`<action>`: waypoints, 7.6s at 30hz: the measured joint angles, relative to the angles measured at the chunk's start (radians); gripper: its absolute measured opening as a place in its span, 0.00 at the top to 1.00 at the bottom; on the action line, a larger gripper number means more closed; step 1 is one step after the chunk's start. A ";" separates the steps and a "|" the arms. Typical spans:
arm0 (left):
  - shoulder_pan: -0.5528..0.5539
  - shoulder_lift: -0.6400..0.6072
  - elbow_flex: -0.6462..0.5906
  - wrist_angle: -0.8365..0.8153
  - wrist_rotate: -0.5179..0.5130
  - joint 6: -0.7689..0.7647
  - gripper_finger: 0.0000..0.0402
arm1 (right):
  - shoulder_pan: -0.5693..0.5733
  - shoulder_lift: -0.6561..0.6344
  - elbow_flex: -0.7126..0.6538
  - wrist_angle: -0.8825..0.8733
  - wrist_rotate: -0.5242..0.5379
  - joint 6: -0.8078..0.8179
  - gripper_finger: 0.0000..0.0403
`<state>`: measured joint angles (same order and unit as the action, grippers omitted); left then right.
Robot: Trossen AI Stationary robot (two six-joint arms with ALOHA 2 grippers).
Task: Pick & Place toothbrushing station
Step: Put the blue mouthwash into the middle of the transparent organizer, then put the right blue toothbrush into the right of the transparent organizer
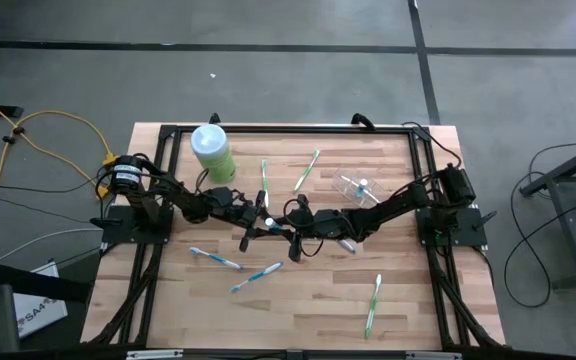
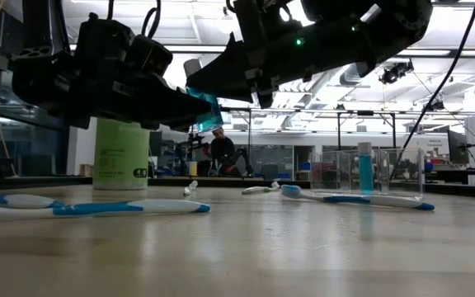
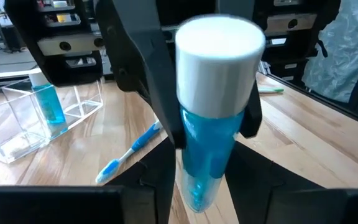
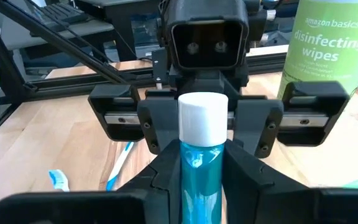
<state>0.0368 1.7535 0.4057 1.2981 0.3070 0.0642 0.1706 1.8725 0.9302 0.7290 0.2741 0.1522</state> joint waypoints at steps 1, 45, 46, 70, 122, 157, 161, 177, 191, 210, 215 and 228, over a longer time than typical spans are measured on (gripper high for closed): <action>0.000 0.000 0.000 -0.002 -0.005 0.005 0.69 | 0.003 0.000 0.000 0.000 0.002 0.000 0.80; -0.003 0.000 -0.002 -0.097 -0.018 -0.012 0.68 | 0.078 -0.393 -0.405 -0.441 1.091 0.533 0.80; -0.003 0.000 -0.002 -0.097 -0.018 -0.012 0.68 | 0.077 -0.394 -0.414 -0.441 1.098 0.552 0.80; -0.006 0.000 -0.002 -0.093 0.006 -0.012 0.68 | -0.004 -0.393 -0.438 -0.584 1.137 0.640 0.80; -0.036 0.001 -0.001 -0.033 0.007 -0.012 0.68 | 0.020 -0.229 -0.440 -0.581 1.081 0.917 0.58; -0.036 0.001 -0.001 -0.033 0.135 -0.078 0.68 | 0.141 -0.231 -0.439 0.460 0.773 -0.179 0.57; -0.039 0.001 -0.001 -0.033 0.176 -0.084 0.68 | 0.184 -0.248 -0.439 0.440 0.762 -0.173 0.57; -0.128 -0.235 -0.002 -0.300 0.124 -0.123 0.68 | 0.236 -0.516 -0.374 -0.334 0.527 0.244 0.58; -0.321 -0.606 -0.002 -0.779 -0.210 -0.201 0.68 | 0.111 -0.513 -0.294 -0.729 0.269 0.437 0.58; -0.461 -0.661 -0.002 -0.941 -0.424 -0.310 0.68 | 0.016 -0.507 -0.294 -0.952 -0.041 0.421 0.58; -0.461 -0.661 -0.002 -0.965 -0.425 -0.325 0.68 | 0.016 -0.492 -0.294 -0.944 -0.013 0.417 0.58; -0.461 -0.661 -0.002 -1.004 -0.424 -0.357 0.68 | -0.044 -0.357 -0.294 -0.873 -0.075 0.419 0.58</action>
<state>-0.4240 1.0927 0.4034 0.2943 -0.1165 -0.2928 0.1264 1.5150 0.6361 -0.1436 0.1993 0.5710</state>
